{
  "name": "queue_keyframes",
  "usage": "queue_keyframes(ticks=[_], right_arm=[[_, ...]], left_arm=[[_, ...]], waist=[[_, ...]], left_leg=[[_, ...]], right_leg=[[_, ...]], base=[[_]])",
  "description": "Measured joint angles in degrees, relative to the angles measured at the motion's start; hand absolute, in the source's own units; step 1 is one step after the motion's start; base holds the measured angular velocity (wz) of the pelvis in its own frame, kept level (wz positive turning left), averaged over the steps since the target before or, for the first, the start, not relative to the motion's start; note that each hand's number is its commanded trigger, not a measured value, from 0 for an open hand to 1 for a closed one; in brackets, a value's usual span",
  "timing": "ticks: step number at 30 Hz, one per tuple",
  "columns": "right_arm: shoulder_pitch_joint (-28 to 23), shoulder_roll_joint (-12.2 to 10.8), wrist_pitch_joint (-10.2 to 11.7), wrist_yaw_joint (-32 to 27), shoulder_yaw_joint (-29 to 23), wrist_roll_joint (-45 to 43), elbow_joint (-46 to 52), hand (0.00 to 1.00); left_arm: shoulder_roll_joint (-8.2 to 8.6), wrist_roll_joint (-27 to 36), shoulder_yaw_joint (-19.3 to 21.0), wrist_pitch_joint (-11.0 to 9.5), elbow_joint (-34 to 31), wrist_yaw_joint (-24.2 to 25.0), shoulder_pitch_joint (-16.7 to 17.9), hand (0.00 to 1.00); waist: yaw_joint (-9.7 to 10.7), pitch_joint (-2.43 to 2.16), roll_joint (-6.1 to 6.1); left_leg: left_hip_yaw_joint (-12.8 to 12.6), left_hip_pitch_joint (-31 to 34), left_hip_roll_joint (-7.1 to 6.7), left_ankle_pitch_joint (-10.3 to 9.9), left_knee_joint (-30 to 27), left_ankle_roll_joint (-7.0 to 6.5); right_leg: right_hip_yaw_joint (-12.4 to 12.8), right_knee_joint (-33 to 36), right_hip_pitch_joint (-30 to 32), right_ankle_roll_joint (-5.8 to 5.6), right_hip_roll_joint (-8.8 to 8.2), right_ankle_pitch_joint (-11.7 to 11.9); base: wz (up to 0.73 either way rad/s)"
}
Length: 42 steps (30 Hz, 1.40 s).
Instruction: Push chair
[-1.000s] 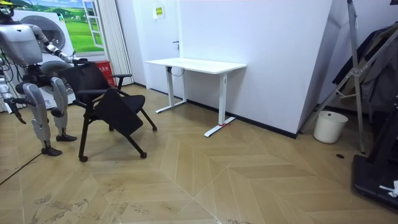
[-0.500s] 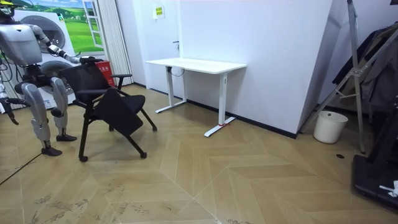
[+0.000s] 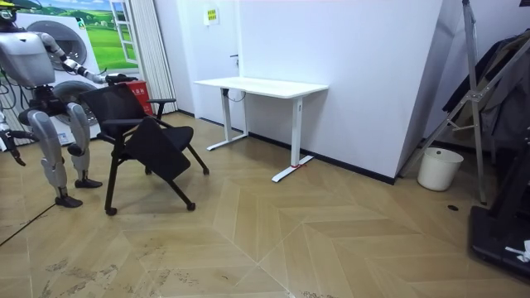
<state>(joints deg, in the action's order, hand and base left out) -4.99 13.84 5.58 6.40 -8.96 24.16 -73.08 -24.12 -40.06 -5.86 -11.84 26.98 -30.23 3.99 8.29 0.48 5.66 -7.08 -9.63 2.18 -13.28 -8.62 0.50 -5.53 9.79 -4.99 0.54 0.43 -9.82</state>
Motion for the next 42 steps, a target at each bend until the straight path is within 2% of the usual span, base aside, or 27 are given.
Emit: queue_keyframes(ticks=[8, 11, 17, 30, 32, 34, 39, 42], right_arm=[[0.65, -0.06, 0.0, 0.01, -0.14, -3.92, -0.74, 0.0], [0.73, -0.11, -0.11, 0.0, -0.13, -3.89, -1.64, 0.0], [1.27, -0.16, -0.7, -0.02, -0.12, -3.76, -4.26, 0.0], [2.79, -0.2, -0.71, 0.08, -0.08, -3.74, -4.9, 0.0], [3.02, -0.2, -0.69, 0.07, -0.05, -3.69, -4.9, 0.0], [3.25, -0.2, -0.69, 0.07, -0.07, -3.7, -4.89, 0.0], [3.37, -0.18, -0.69, 0.09, -0.06, -3.68, -4.86, 0.0], [3.5, -0.2, -0.66, 0.15, 0.03, -3.55, -4.65, 0.0]], left_arm=[[0.13, -0.2, -0.02, 1.18, -0.01, 3.21, -0.21, 0.0], [0.11, -2.61, -0.48, 2.84, -0.19, 4.24, -0.65, 0.0], [0.09, -6.46, -2.41, 5.28, -0.53, 6.2, -1.75, 0.0], [0.09, -8.13, -2.73, 5.79, -0.89, 9.14, -2.46, 0.0], [0.09, -8.07, -3.44, 6.49, -0.88, 9.31, -2.78, 0.01], [0.09, -8.08, -3.48, 6.52, -0.81, 9.63, -2.85, 1.0], [0.05, -8.09, -3.84, 6.58, -0.3, 9.57, -3.05, 1.0], [-1.51, -7.87, -5.81, 6.81, 0.69, 9.99, -3.6, 1.0]], waist=[[1.77, 0.37, 0.83], [2.57, 0.32, 1.14], [2.76, 0.24, 1.71], [2.79, 0.55, 1.54], [2.78, 0.61, 1.66], [2.82, 0.65, 1.81], [2.91, 0.64, 1.85], [3.47, 0.64, 1.85]], left_leg=[[-0.49, 0.51, 0.05, 0.0, -0.02, 0.0], [-0.49, 0.77, 0.04, 0.0, -0.03, 0.0], [-0.47, 0.93, 0.04, 0.0, -0.1, 0.0], [-0.54, 0.92, 0.03, 0.0, -0.09, 0.0], [-0.51, 0.93, 0.01, 0.0, -0.09, 0.0], [-0.49, 0.94, -0.01, 0.0, -0.09, 0.0], [-0.46, 0.88, -0.03, 0.0, -0.08, 0.0], [-0.46, 0.84, -0.02, 0.0, -0.07, 0.0]], right_leg=[[-0.5, 0.02, 0.13, 0.01, -0.08, 0.03], [-0.94, -0.07, 0.16, 0.0, -0.17, 0.03], [-1.11, -0.06, 0.2, 0.0, -0.21, 0.03], [-1.09, 0.02, 0.27, -0.01, -0.24, 0.03], [-1.14, 0.0, 0.25, -0.01, -0.27, 0.03], [-1.15, -0.01, 0.26, -0.01, -0.28, 0.03], [-1.21, -0.06, 0.11, -0.02, -0.31, 0.02], [-1.47, 0.06, 0.07, -0.02, -0.37, 0.03]], base=[[0.03], [0.08], [0.02], [0.0], [0.0], [0.0], [0.0], [0.05]])
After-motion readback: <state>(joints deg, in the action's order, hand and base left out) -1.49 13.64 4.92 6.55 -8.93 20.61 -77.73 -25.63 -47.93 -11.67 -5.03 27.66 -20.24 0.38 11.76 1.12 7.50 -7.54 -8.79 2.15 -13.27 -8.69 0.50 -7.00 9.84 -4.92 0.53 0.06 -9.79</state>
